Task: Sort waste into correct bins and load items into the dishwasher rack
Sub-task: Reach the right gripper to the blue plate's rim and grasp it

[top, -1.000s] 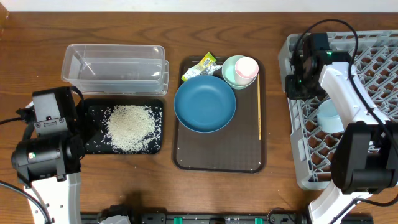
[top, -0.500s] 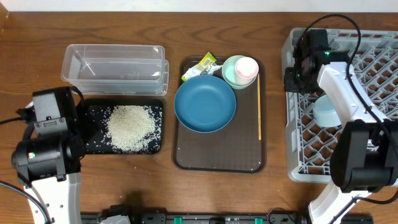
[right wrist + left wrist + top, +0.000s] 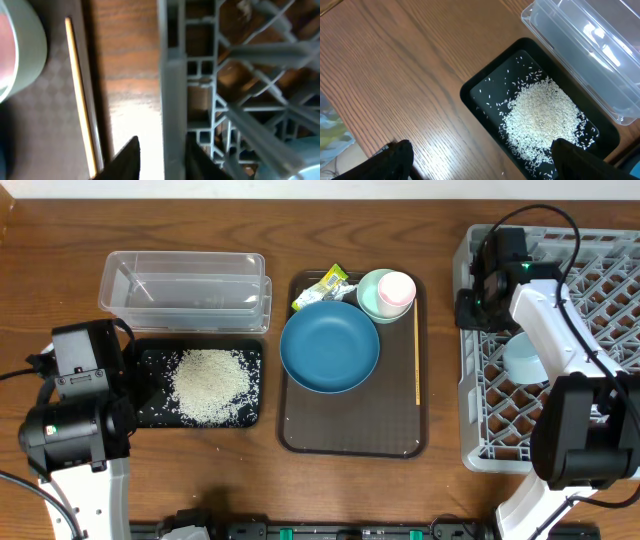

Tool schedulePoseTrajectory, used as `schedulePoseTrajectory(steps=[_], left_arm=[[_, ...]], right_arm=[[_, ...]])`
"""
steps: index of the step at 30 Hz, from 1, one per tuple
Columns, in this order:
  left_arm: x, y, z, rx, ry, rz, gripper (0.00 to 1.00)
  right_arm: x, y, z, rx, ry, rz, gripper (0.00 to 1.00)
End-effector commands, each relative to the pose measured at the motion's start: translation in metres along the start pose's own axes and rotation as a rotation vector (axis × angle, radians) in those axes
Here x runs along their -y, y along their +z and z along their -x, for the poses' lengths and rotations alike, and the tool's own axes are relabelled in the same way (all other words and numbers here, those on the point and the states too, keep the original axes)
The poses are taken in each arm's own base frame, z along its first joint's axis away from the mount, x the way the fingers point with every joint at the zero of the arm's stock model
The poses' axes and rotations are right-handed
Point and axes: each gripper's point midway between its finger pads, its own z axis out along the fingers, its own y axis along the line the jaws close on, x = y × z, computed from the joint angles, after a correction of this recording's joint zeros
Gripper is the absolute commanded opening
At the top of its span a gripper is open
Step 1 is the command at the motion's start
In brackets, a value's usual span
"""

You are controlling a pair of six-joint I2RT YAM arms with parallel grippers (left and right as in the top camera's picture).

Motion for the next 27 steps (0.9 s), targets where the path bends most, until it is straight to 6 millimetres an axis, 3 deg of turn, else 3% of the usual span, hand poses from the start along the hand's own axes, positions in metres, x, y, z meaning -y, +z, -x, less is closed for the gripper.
schedulePoseTrajectory(steps=[1, 6, 10, 13, 18, 27], left_arm=[[-0.002, 0.001, 0.000, -0.001, 0.001, 0.011, 0.90], [-0.002, 0.001, 0.000, -0.001, 0.001, 0.011, 0.90], [-0.002, 0.001, 0.000, -0.001, 0.000, 0.011, 0.90], [-0.002, 0.001, 0.000, -0.001, 0.001, 0.011, 0.90], [-0.002, 0.001, 0.000, -0.001, 0.001, 0.011, 0.90], [-0.002, 0.001, 0.000, -0.001, 0.001, 0.011, 0.91]], right_arm=[[-0.013, -0.034, 0.015, 0.073, 0.003, 0.042, 0.37], [-0.026, -0.089, 0.032, 0.180, -0.016, 0.109, 0.49], [-0.067, -0.134, 0.039, 0.282, -0.112, 0.318, 0.51], [-0.094, -0.150, 0.040, 0.321, -0.165, 0.417, 0.50], [-0.144, -0.147, 0.020, 0.286, -0.276, 0.469, 0.48], [-0.253, -0.118, -0.056, 0.214, -0.613, 0.400, 0.52]])
